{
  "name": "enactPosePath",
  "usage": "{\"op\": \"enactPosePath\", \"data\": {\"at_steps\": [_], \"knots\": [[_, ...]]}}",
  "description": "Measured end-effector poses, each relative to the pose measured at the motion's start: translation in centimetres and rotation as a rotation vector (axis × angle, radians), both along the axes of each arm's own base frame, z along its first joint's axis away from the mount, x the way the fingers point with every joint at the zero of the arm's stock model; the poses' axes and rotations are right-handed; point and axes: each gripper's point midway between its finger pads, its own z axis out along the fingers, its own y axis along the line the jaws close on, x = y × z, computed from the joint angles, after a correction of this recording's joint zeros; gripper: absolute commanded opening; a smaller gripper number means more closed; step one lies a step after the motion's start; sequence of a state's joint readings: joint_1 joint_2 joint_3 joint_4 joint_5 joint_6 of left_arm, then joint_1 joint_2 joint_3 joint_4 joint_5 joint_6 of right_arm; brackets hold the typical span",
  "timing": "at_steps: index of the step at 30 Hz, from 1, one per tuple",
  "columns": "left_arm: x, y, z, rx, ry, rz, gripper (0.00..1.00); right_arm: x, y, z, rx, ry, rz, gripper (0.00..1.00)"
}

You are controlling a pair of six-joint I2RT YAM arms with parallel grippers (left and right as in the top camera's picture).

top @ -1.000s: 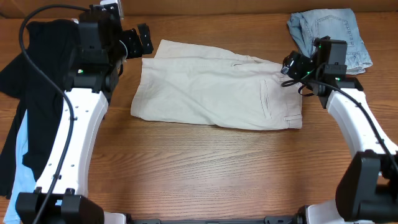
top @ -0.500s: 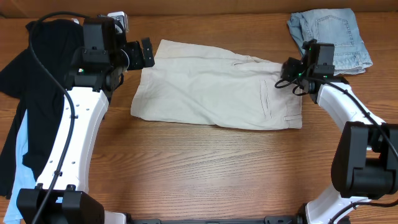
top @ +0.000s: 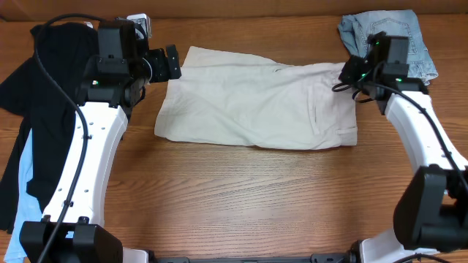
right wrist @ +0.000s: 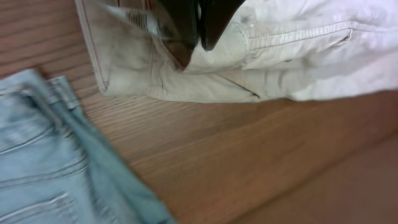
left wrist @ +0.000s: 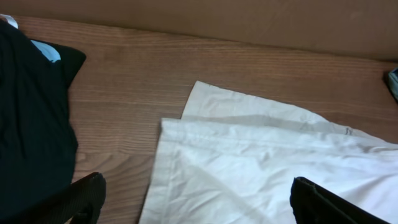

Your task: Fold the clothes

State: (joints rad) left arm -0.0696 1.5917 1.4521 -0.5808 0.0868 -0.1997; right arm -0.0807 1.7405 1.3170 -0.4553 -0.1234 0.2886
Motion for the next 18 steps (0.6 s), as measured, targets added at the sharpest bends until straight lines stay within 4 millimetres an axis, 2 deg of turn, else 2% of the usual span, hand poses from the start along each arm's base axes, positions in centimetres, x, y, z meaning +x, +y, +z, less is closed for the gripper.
{"op": "enactPosePath", "data": {"at_steps": [2,5,8,10,11,12,13,14,16,18], "knots": [[0.0,0.0,0.0,0.007,-0.001,-0.007,0.94,-0.2,-1.2,0.4,0.004,0.004,-0.029,0.04],[0.0,0.0,0.0,0.015,-0.003,-0.013,0.94,-0.8,-3.6,-1.0,0.014,0.049,-0.088,0.04],[0.1,0.0,-0.2,0.016,0.0,-0.014,0.93,-1.1,-5.9,-3.8,0.024,0.114,-0.141,0.04],[0.3,0.0,-0.7,0.018,0.009,-0.016,0.93,-1.6,-7.0,-7.0,0.037,0.188,-0.168,0.04],[0.5,0.0,-1.1,0.019,0.018,-0.016,0.93,-1.7,-7.1,-8.0,0.041,0.213,-0.173,0.11],[0.8,-0.1,-1.8,0.02,0.029,-0.016,0.93,-1.9,-7.2,-9.3,0.046,0.24,-0.175,0.29],[1.1,-0.1,-2.4,0.02,0.039,-0.016,0.93,-2.0,-7.1,-10.3,0.052,0.265,-0.174,0.54],[1.4,-0.1,-3.0,0.021,0.046,-0.016,0.93,-2.2,-7.0,-11.1,0.06,0.284,-0.173,0.64],[2.4,-0.2,-4.6,0.022,0.059,-0.017,0.94,-2.5,-6.7,-11.9,0.07,0.307,-0.168,0.73],[3.5,-0.3,-6.2,0.022,0.067,-0.017,0.96,-2.4,-6.4,-11.9,0.085,0.305,-0.155,0.74]]}}
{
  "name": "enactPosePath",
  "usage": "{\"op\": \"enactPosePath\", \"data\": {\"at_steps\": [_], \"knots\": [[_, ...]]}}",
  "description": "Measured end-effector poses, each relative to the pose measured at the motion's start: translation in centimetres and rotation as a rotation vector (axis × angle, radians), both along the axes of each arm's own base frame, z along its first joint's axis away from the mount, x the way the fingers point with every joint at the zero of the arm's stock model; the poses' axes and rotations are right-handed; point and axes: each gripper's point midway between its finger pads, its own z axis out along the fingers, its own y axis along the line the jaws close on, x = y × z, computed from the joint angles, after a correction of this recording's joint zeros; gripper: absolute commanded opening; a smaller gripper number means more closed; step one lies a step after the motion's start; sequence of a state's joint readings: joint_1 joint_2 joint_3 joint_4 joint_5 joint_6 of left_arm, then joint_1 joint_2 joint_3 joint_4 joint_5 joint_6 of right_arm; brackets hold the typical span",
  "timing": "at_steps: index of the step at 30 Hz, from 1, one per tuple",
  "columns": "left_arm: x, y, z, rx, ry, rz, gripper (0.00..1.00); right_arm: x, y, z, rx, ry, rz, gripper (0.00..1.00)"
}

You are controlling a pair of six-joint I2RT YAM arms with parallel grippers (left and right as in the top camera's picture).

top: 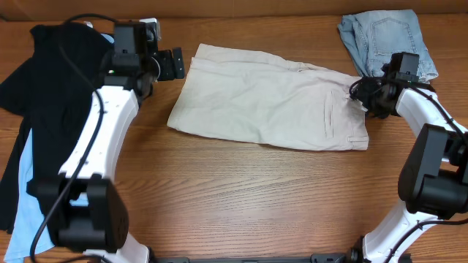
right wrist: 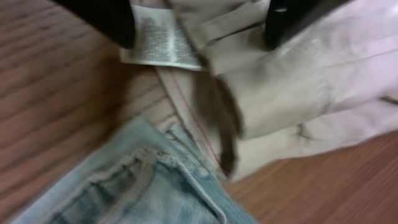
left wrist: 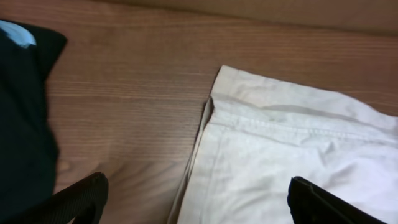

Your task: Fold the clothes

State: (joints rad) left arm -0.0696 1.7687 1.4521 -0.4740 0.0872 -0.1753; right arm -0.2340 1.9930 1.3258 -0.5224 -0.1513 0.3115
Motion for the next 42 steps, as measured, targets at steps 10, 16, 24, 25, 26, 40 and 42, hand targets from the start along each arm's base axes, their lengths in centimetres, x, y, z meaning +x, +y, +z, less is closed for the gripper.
{"op": "enactPosePath", "data": {"at_steps": [10,16,24,25,26,40,42], "knots": [[4.9,-3.1,-7.2,0.019,-0.046,-0.166,1.0,-1.6,3.0,1.0,0.112,0.041,0.062,0.76],[4.5,-5.5,-13.6,0.025,0.045,-0.244,0.98,-1.7,5.7,4.0,0.117,0.001,0.123,0.77],[5.3,-6.4,-14.1,0.043,0.01,-0.252,0.92,-2.0,7.2,4.7,0.122,0.001,0.156,0.77],[5.6,-6.3,-13.9,0.049,-0.004,-0.245,0.9,-2.0,7.2,4.7,0.121,0.0,0.157,0.77],[5.9,-6.2,-13.7,0.054,-0.022,-0.241,0.89,-2.0,7.3,4.7,0.119,0.0,0.159,0.77],[8.1,-7.0,-16.4,0.064,-0.103,-0.236,0.63,-2.2,7.1,4.6,0.107,0.012,0.153,0.78],[8.3,-7.6,-16.0,0.062,-0.124,-0.244,0.57,-2.2,7.1,4.6,0.105,0.01,0.153,0.79]]}}
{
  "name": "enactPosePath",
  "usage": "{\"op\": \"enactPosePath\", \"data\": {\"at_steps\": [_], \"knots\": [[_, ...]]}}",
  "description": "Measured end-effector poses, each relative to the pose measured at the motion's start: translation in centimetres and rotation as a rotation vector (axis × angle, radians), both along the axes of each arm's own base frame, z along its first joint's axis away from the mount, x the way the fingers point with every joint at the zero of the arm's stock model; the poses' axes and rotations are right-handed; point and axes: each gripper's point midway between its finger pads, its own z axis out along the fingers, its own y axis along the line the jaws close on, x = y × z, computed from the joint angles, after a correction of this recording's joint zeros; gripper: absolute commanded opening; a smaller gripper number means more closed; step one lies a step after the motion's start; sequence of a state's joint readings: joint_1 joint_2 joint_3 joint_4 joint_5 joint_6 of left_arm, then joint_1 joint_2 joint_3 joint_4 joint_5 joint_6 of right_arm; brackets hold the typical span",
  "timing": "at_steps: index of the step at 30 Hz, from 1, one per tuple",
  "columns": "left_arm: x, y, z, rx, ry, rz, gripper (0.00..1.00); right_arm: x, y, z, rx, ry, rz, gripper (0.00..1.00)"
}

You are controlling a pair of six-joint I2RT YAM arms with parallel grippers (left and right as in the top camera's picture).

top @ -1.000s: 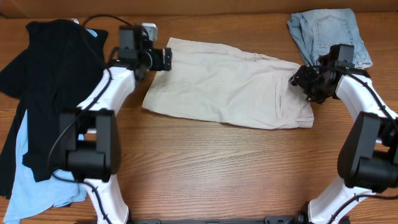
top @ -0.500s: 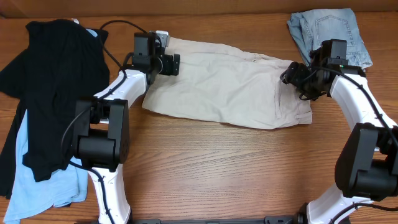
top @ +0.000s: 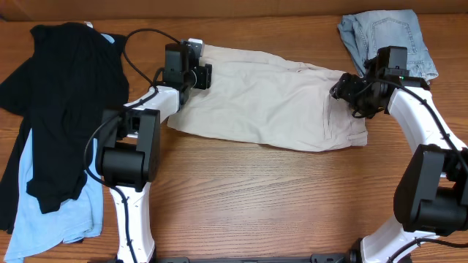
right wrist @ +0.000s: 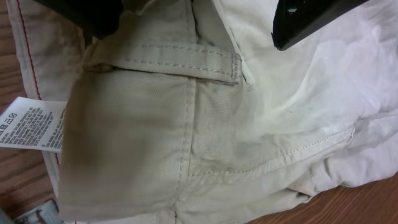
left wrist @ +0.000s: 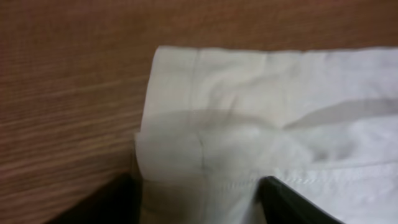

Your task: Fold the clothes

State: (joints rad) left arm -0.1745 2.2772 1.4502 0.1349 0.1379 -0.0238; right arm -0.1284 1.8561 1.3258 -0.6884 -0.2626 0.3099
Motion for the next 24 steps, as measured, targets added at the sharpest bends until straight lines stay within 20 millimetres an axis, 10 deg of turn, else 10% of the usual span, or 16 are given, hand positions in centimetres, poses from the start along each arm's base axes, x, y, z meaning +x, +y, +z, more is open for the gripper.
{"op": "enactPosePath", "data": {"at_steps": [9,18,24], "knots": [[1.5,-0.5,2.1,-0.044,-0.095,0.017,0.18,0.3,-0.1,0.1,-0.003,-0.014,0.0,0.79],[1.5,-0.8,2.6,-0.057,-0.101,0.02,0.11,0.5,-0.2,0.2,-0.011,-0.022,-0.003,0.8],[2.8,-0.1,7.1,-0.053,-0.226,0.067,0.04,0.7,-0.2,0.3,-0.012,-0.031,-0.004,0.82]]}}
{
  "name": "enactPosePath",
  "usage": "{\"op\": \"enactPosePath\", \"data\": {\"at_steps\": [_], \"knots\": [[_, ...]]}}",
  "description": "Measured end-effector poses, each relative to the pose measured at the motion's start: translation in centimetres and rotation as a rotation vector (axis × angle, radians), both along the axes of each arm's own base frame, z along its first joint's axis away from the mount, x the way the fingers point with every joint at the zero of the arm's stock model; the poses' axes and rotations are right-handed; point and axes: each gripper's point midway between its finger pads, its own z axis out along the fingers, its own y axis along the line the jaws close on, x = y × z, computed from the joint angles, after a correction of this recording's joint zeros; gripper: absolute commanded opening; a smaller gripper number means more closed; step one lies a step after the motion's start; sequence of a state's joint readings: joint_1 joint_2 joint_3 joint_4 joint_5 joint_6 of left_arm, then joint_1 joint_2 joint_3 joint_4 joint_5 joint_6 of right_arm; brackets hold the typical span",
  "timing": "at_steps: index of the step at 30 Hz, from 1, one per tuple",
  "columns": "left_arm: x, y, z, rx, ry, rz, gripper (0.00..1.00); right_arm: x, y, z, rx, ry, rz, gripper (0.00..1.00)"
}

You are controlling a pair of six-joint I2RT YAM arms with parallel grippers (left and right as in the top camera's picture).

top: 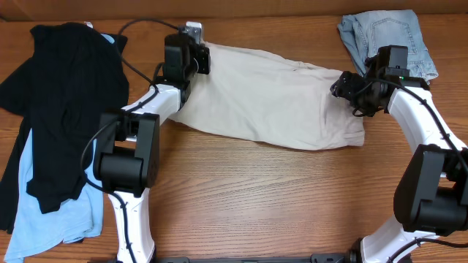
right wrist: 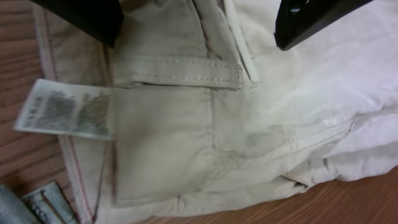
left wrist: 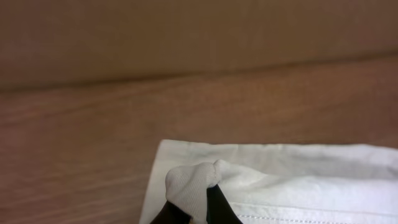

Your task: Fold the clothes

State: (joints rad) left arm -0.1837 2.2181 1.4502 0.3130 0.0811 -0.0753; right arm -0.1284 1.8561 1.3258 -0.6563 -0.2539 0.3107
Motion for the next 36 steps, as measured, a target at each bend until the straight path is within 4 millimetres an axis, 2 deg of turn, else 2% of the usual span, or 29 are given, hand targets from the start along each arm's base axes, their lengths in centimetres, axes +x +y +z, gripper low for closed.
{"op": "enactPosePath", "data": {"at_steps": [4,5,6,7,8,9,10,17,18,19,20,23,25,26,28,32,34,36], "knots": [[0.4,0.6,0.8,0.012,-0.034,0.037,0.05,0.3,0.0,0.1,-0.003,-0.013,0.001,0.83],[0.7,0.6,1.1,0.009,-0.053,0.039,0.08,0.3,-0.1,0.1,-0.005,-0.014,-0.001,0.84],[1.0,0.6,1.7,0.004,-0.085,0.043,0.14,0.4,-0.1,0.2,-0.006,-0.018,-0.001,0.84],[1.3,0.6,2.1,0.0,-0.114,0.046,0.3,0.5,-0.2,0.2,-0.009,-0.021,-0.002,0.84],[1.6,0.7,2.2,-0.004,-0.134,0.052,0.57,0.6,-0.2,0.3,-0.01,-0.026,-0.002,0.84],[1.8,0.7,2.2,-0.003,-0.149,0.057,0.94,0.6,-0.2,0.3,-0.01,-0.029,-0.003,0.85],[1.9,0.8,1.9,-0.004,-0.155,0.06,1.0,0.7,-0.2,0.3,-0.011,-0.033,-0.003,0.87],[1.4,1.0,-1.8,0.017,-0.063,0.07,1.0,0.6,-0.4,0.2,-0.02,-0.024,-0.007,0.88],[1.0,1.1,-2.5,0.025,-0.025,0.07,1.0,0.4,-0.4,0.1,-0.019,-0.016,-0.008,0.84],[0.5,1.2,-3.3,0.037,0.023,0.069,1.0,0.2,-0.3,0.0,-0.019,-0.006,-0.008,0.77],[-0.3,1.4,-4.1,0.05,0.079,0.07,1.0,0.0,-0.3,-0.1,-0.018,0.004,-0.01,0.77],[-3.3,2.0,-5.2,0.088,0.25,0.067,1.0,-0.4,-0.2,-0.1,-0.022,0.017,-0.008,0.8],[-5.3,2.4,-3.9,0.104,0.32,0.066,1.0,-0.4,0.0,1.1,-0.03,-0.011,0.001,0.85],[-6.0,2.5,-2.4,0.106,0.329,0.066,1.0,-0.4,0.1,1.8,-0.037,-0.027,0.009,0.86],[-7.1,2.7,1.6,0.101,0.31,0.066,0.99,-0.8,0.4,4.3,-0.046,-0.073,0.019,0.87],[-8.7,2.7,10.6,0.064,0.182,0.055,0.92,-1.9,1.2,9.3,-0.058,-0.164,0.037,0.87],[-9.1,2.6,13.1,0.051,0.14,0.048,0.89,-2.2,1.8,10.2,-0.059,-0.18,0.052,0.87],[-9.6,2.6,13.0,0.053,0.162,0.043,0.87,-2.4,3.1,9.4,-0.056,-0.153,0.084,0.88]]}}
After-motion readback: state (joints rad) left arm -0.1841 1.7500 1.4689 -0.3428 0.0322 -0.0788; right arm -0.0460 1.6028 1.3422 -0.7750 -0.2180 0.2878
